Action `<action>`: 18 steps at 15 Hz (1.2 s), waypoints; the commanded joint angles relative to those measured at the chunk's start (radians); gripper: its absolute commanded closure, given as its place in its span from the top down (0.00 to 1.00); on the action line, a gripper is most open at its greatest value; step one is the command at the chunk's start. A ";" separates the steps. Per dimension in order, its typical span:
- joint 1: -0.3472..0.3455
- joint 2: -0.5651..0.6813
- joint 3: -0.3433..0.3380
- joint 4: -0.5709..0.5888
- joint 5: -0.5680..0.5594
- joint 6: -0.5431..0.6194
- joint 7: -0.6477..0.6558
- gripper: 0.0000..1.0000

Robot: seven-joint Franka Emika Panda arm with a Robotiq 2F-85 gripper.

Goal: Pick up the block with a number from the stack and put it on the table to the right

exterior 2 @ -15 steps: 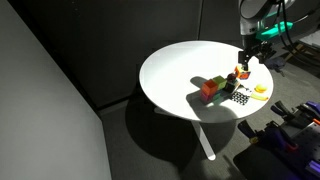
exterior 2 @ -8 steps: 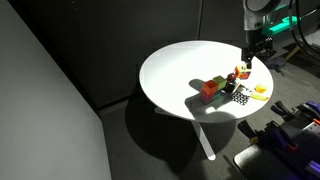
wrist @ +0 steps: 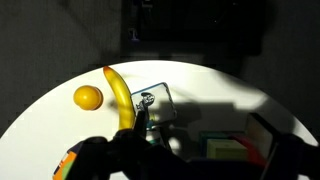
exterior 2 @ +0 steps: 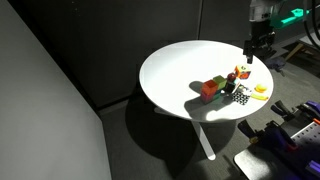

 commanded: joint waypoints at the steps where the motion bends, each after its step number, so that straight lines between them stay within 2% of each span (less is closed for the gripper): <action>1: -0.007 -0.073 0.006 -0.062 0.023 0.066 -0.038 1.00; 10: -0.004 -0.126 0.008 -0.143 -0.003 0.257 -0.042 1.00; 12: -0.004 -0.091 0.009 -0.114 0.002 0.235 -0.024 1.00; 18: -0.004 -0.093 0.009 -0.123 0.002 0.250 -0.024 1.00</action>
